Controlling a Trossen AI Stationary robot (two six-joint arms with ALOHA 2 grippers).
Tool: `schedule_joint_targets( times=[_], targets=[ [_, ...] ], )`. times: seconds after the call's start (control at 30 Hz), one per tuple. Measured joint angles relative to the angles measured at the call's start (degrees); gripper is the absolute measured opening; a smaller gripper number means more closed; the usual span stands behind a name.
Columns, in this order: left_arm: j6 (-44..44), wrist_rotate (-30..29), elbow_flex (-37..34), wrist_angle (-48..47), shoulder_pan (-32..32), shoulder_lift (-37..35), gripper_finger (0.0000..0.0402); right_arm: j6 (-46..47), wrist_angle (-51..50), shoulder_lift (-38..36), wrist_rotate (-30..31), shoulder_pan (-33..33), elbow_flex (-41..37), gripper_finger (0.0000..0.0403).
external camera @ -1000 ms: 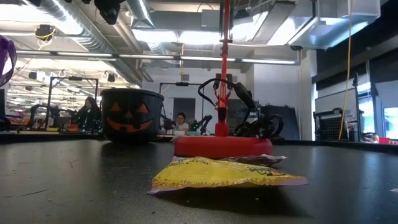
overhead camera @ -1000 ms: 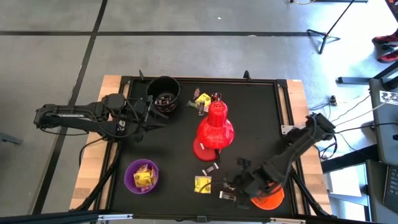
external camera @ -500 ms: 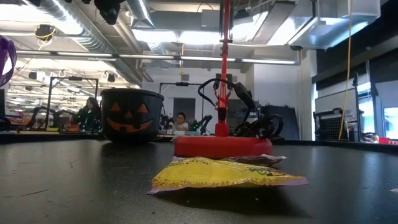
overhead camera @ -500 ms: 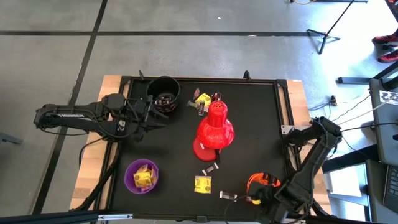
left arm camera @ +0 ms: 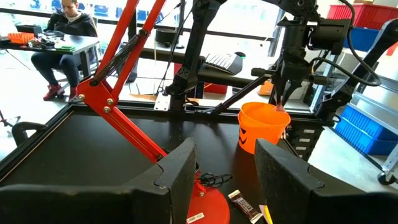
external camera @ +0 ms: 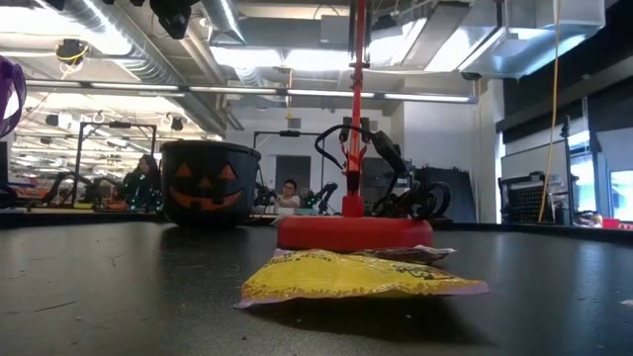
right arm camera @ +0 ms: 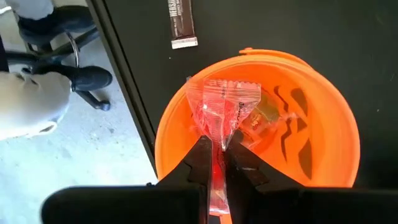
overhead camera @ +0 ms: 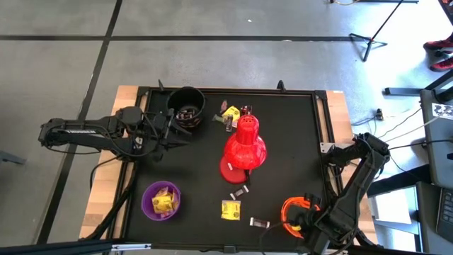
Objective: Organize candy in baskets
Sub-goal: Put the red gummy into the orange bucket
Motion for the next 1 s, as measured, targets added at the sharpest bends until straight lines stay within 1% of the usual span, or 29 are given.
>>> schedule_joint_targets(
  times=[0.23, 0.53, 0.67, 1.0],
  targets=[
    [0.0, 0.0, 0.0, 0.01, 0.0, 0.0, 0.0155, -1.52, 1.07, 0.0, 0.06, -0.02, 0.0, 0.0026],
    [0.0, 0.0, 0.0, -0.01, 0.0, -0.02, 0.0155, -1.54, 6.8, 0.0, 0.13, -0.02, 0.0, 0.0026],
    [0.0, 0.0, 0.0, -0.01, 0.0, 0.0, 0.0155, -1.54, 4.89, 0.0, 0.13, -0.02, 0.0, 0.0026],
    [0.0, 0.0, 0.0, 0.0, 0.0, 0.0, 0.0155, -1.55, 7.58, 0.0, -0.63, -0.02, 0.0, 0.0026]
  ],
)
